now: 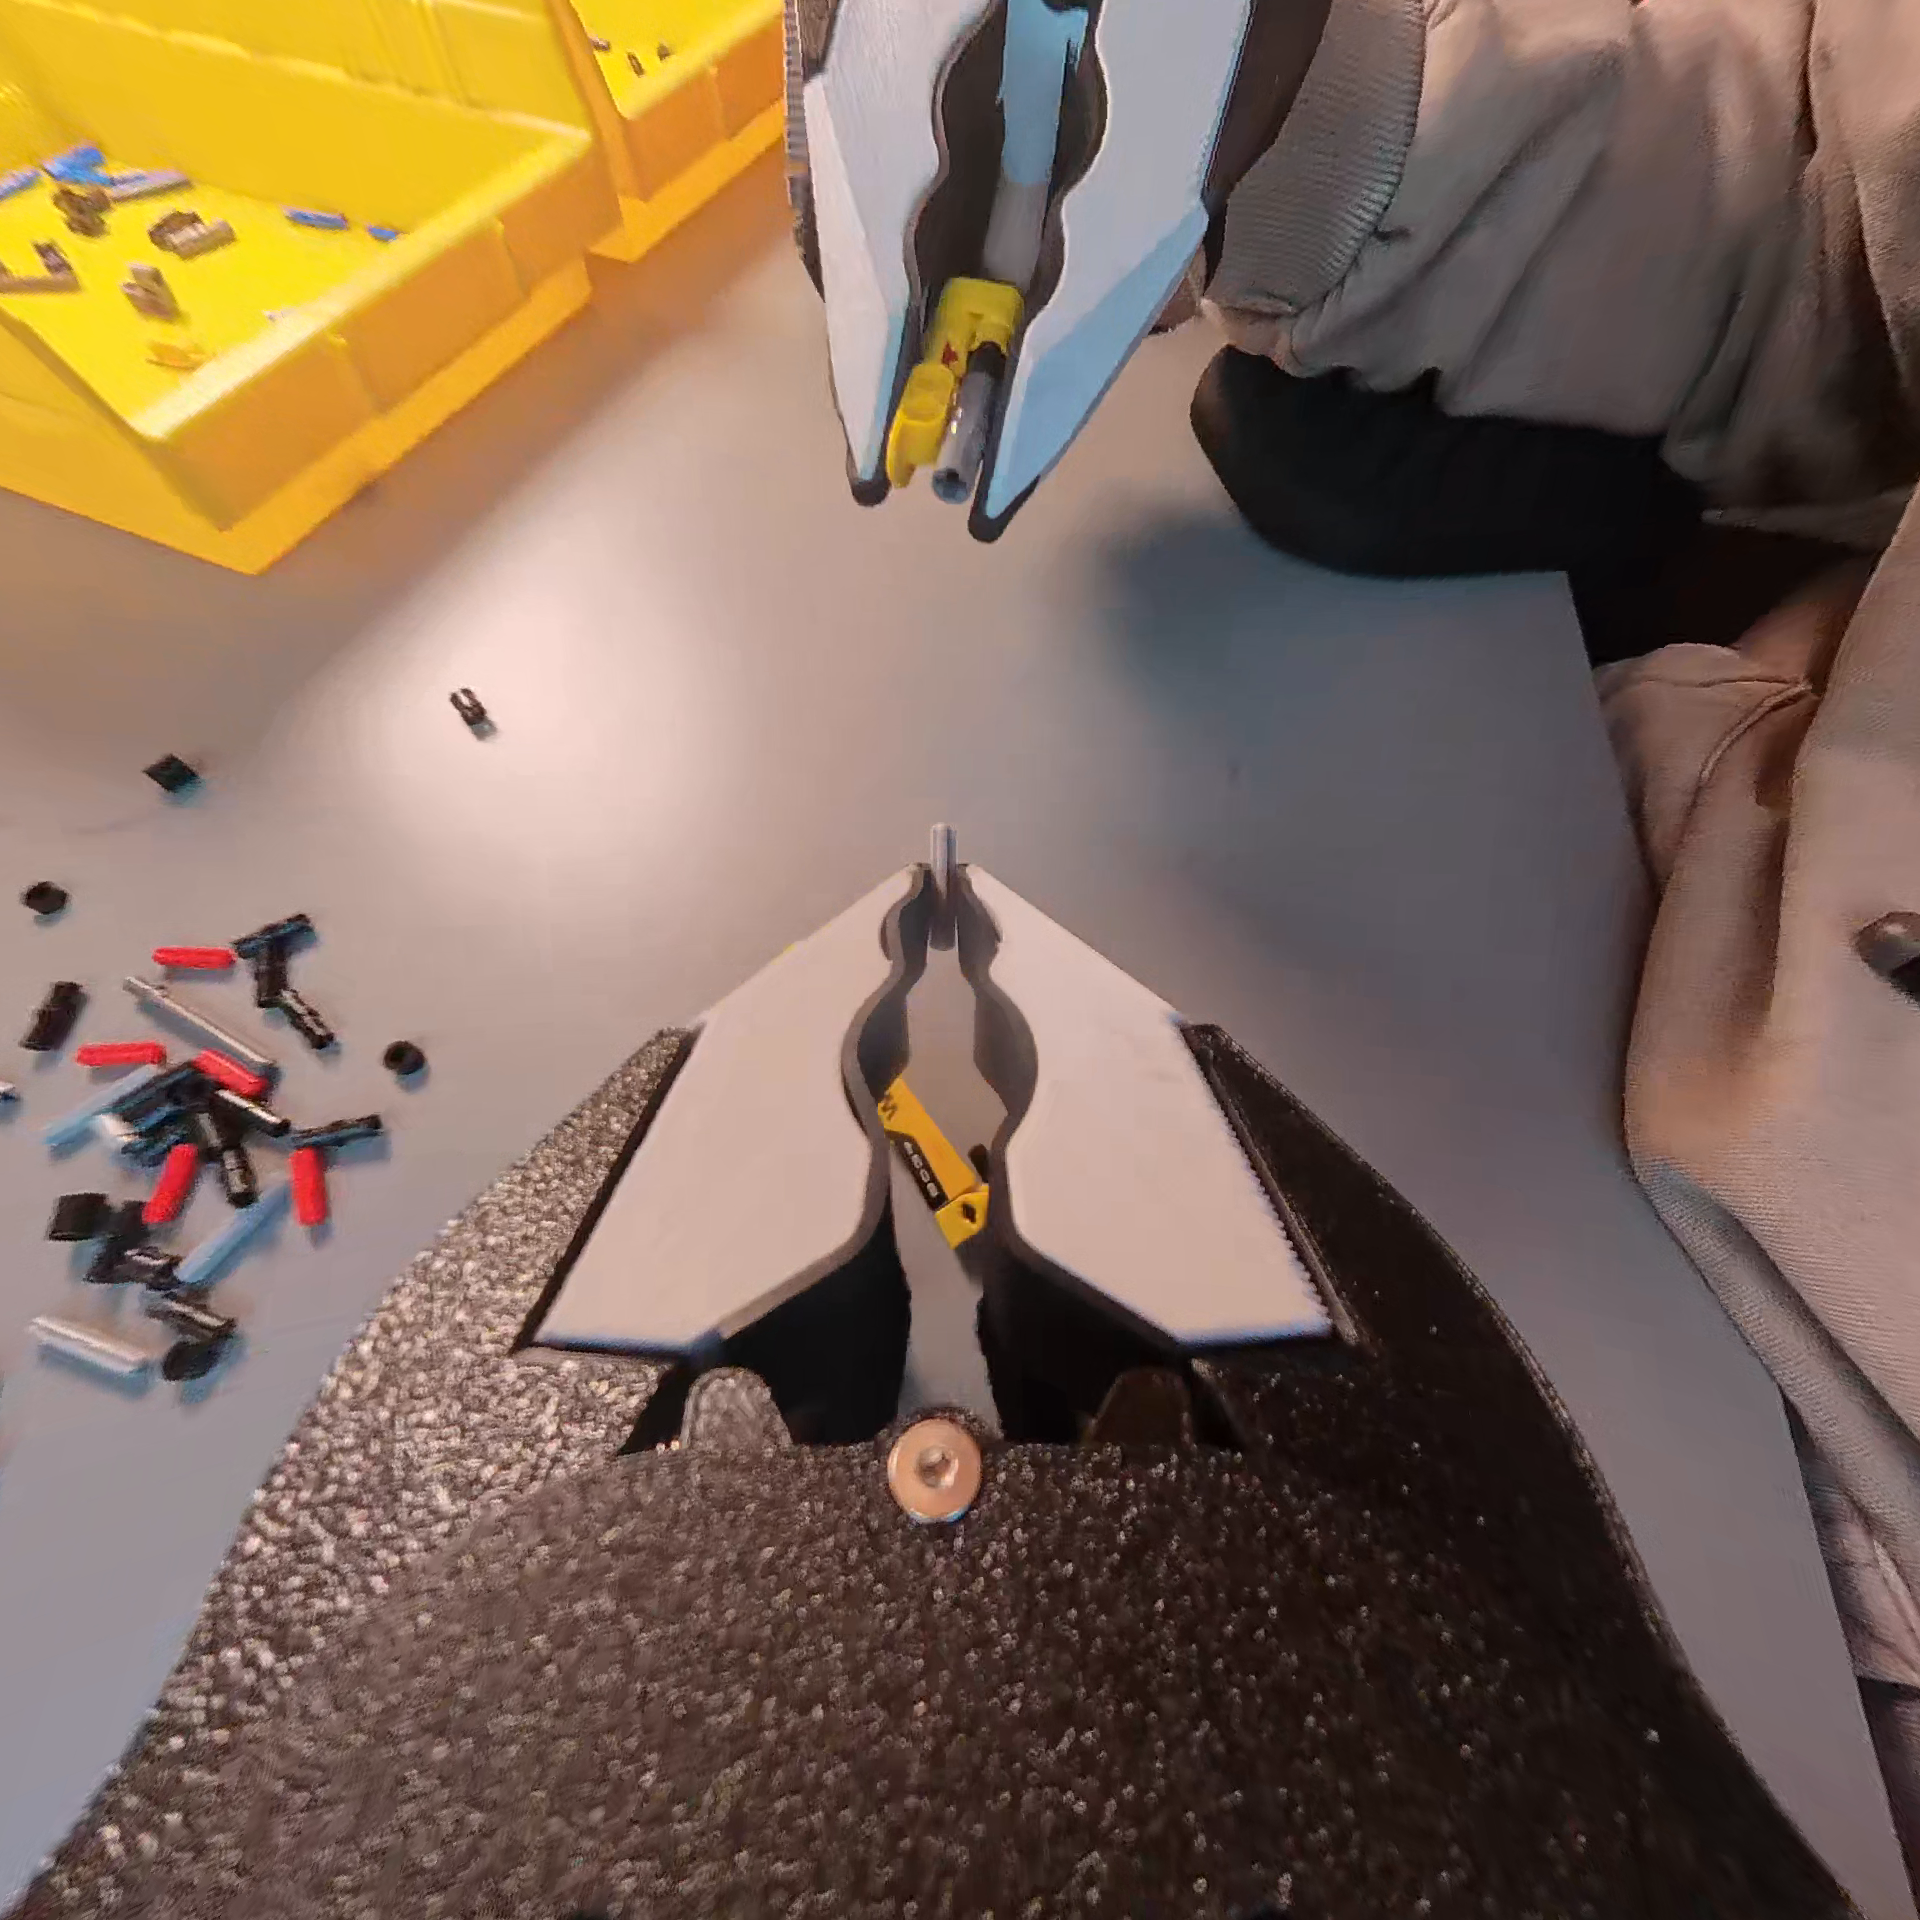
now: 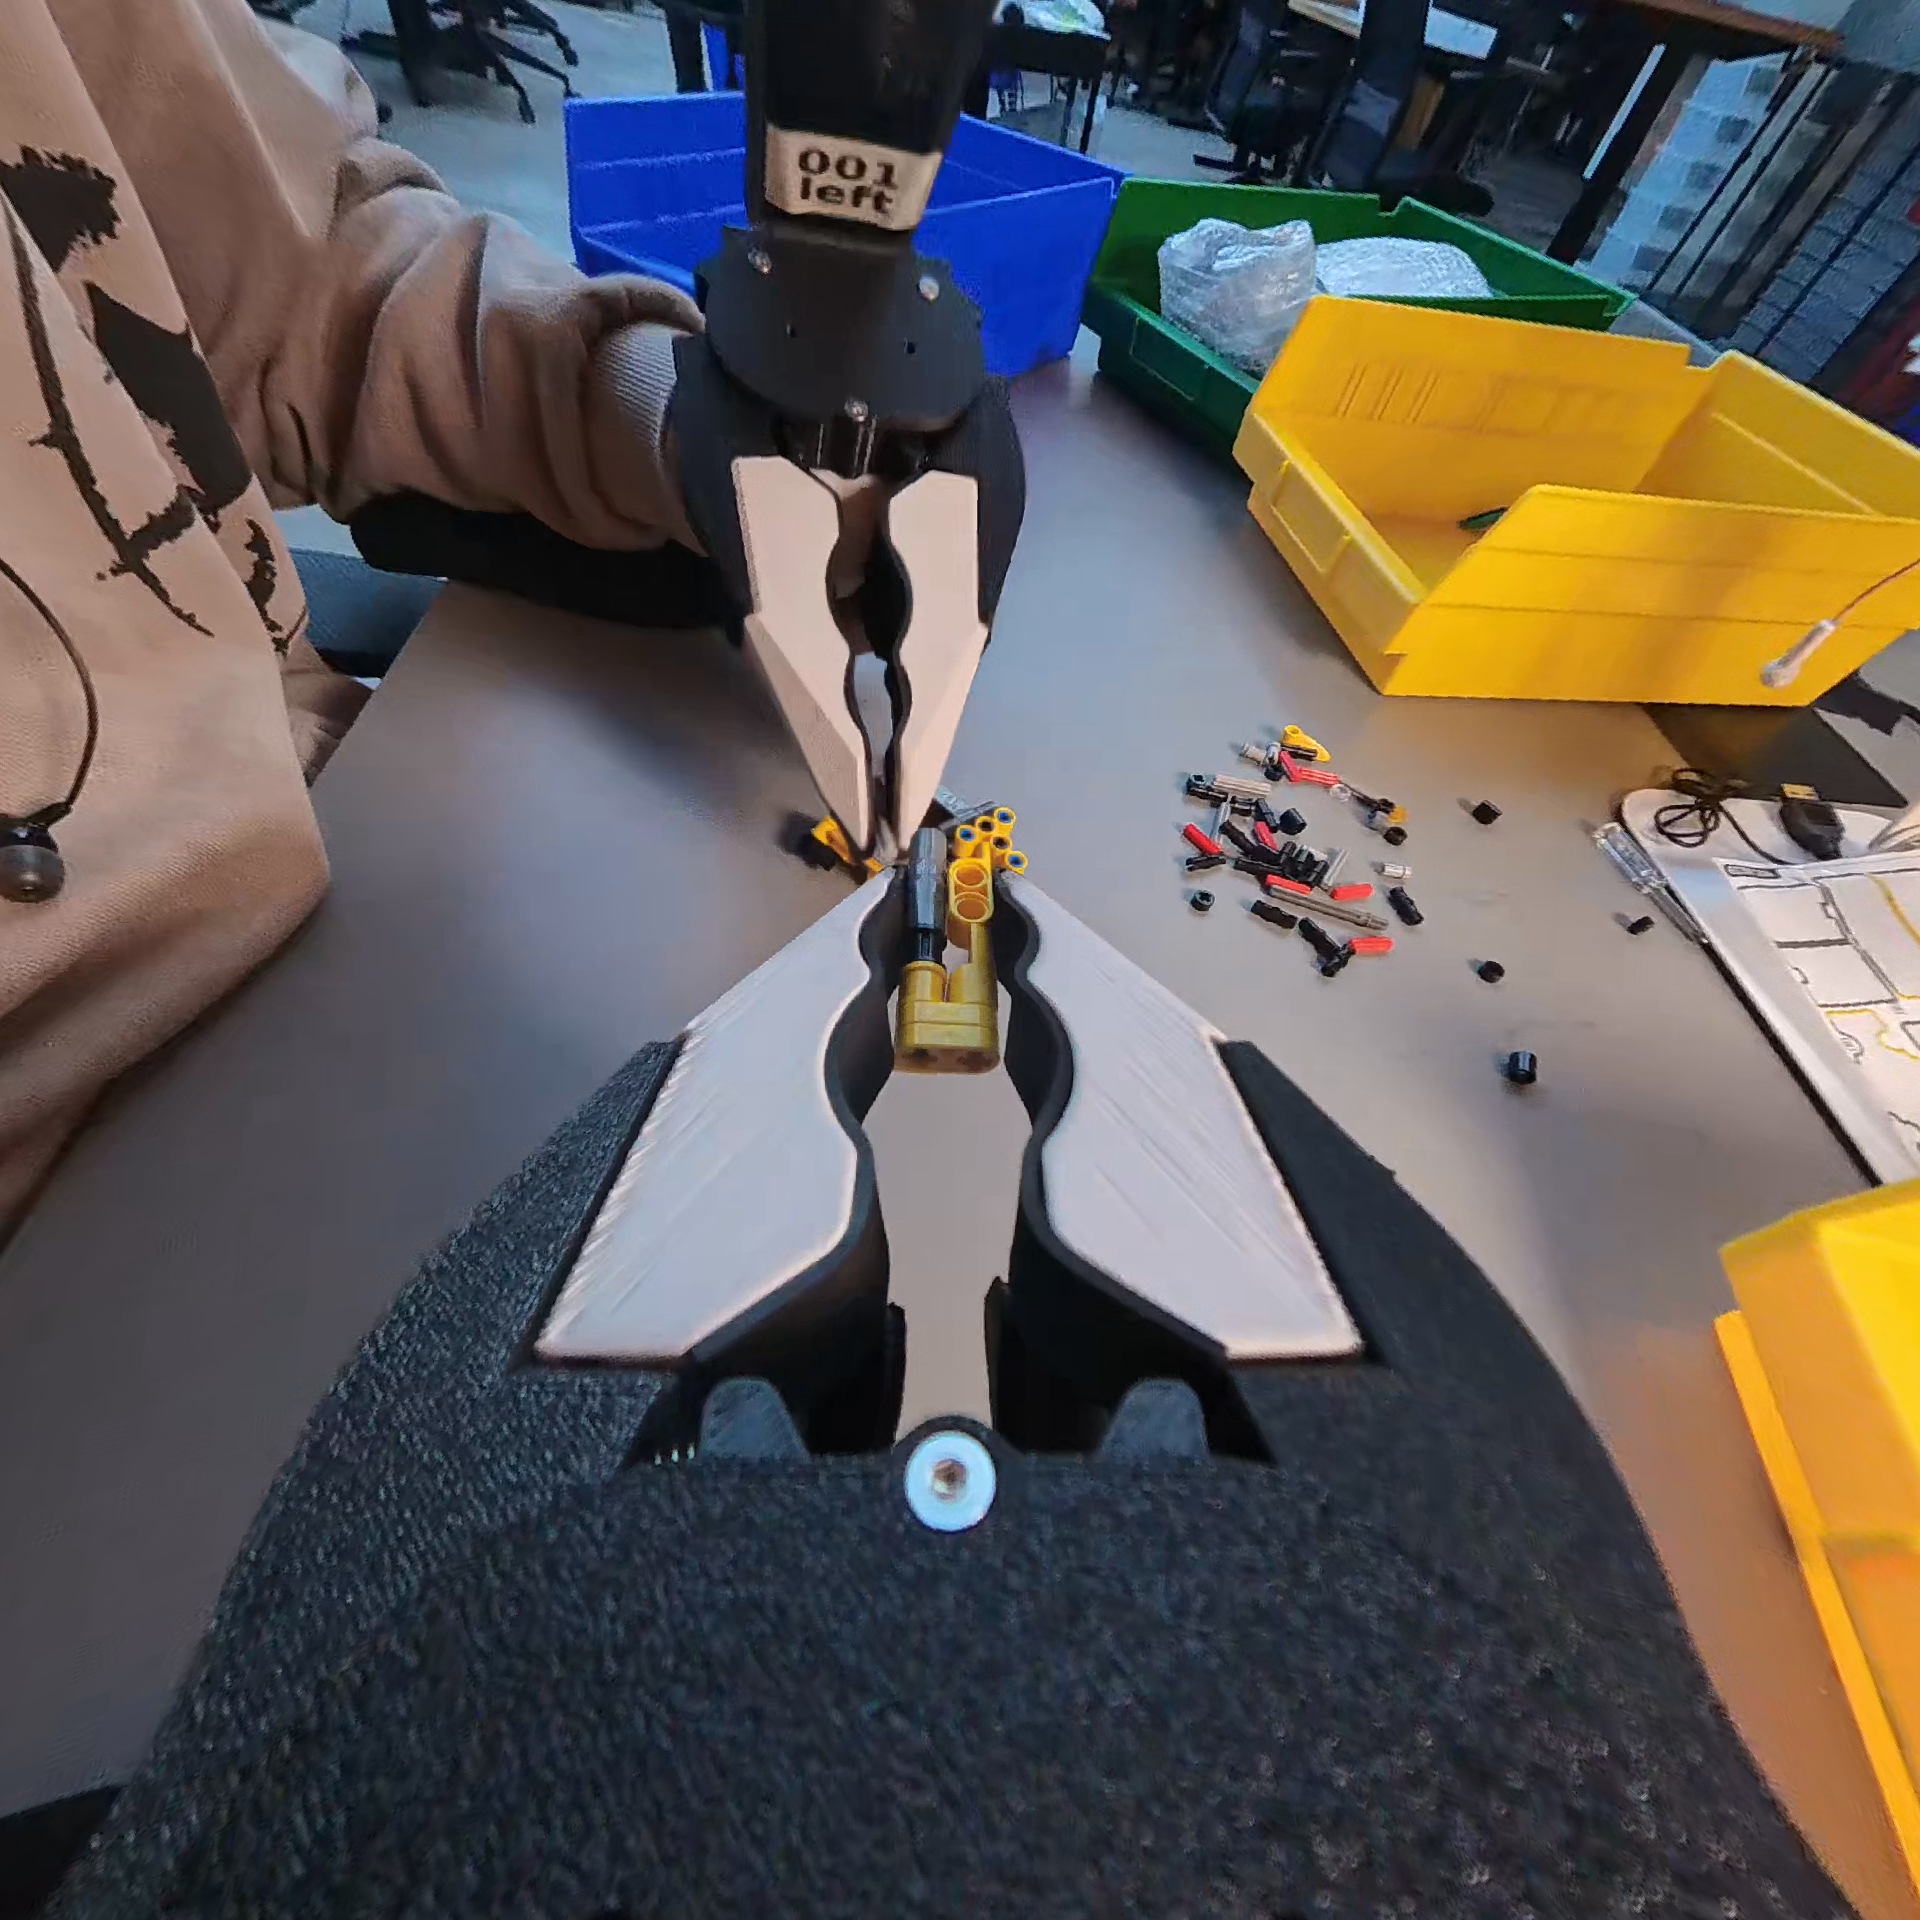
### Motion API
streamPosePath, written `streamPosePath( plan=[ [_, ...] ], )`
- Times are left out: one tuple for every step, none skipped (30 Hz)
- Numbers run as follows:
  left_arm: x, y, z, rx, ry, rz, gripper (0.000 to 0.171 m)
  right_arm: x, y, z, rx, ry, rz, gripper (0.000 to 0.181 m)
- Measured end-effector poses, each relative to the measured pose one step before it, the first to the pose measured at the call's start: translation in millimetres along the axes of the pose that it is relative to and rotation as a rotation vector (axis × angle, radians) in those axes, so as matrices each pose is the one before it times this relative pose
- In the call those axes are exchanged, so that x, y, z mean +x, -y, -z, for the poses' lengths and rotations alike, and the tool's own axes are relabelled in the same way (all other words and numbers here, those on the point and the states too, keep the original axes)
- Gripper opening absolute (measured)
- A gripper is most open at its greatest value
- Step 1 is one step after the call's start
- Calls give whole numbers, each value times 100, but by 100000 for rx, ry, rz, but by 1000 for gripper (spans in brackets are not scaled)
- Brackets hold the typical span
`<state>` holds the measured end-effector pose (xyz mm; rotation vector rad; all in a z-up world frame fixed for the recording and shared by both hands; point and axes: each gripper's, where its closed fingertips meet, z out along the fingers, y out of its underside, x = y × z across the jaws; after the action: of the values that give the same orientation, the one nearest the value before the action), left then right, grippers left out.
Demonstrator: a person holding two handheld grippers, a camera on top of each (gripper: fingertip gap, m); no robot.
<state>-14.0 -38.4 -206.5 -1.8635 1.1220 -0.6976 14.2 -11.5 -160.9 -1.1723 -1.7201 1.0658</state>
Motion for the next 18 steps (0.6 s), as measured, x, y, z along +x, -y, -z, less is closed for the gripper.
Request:
streamPosePath(
  plan=[
    [29,-353,-332,-1577,-20,995,4,-33,-106,-58,12,-205,195,12],
    [-38,-285,-279,-1789,399,264,4,-148,-221,-167,-1028,113,619,12],
    [43,-197,-240,-1426,-256,196,4,-163,-256,-261,-1431,89,682,13],
    [89,-132,-207,-797,-535,238,4,-152,-218,-319,-1172,-2,856,13],
    [56,-147,-151,-715,-327,201,4,-238,-262,-349,-1449,556,785,13],
    [14,-163,-108,-597,-126,132,4,-187,-327,-337,-1875,252,880,13],
    [5,-117,-60,-278,-5,155,5,-147,-309,-304,-1770,1,955,13],
    [-7,-99,-35,-293,90,220,6,-181,-339,-282,-1927,470,605,13],
    [5,-118,-39,-510,111,103,9,-146,-318,-244,-1776,345,429,13],
    [-43,-56,-11,-295,315,-90,13,-171,-291,-226,-1567,580,359,14],
    [2,38,33,285,95,-119,17,-131,-245,-227,-1276,287,381,13],
    [121,178,88,1092,-949,456,19,-120,-151,-203,-891,94,595,13],
    [338,356,137,2229,-2568,1696,19,-50,-27,-203,-382,-360,689,13],
    [455,504,168,3227,-3913,3166,20,-71,63,-173,-98,-305,872,14],
    [484,577,204,3717,-4578,4369,20,20,71,-156,-279,-962,1323,14],
    [445,564,211,3662,-4835,5111,20,49,86,-114,-307,-1282,1745,13],
    [318,452,180,3026,-4204,5394,21,62,193,-56,383,-1348,1547,13],
    [196,399,174,2751,-3438,5172,21,107,321,-9,1257,-1436,1118,13]
  ],
)
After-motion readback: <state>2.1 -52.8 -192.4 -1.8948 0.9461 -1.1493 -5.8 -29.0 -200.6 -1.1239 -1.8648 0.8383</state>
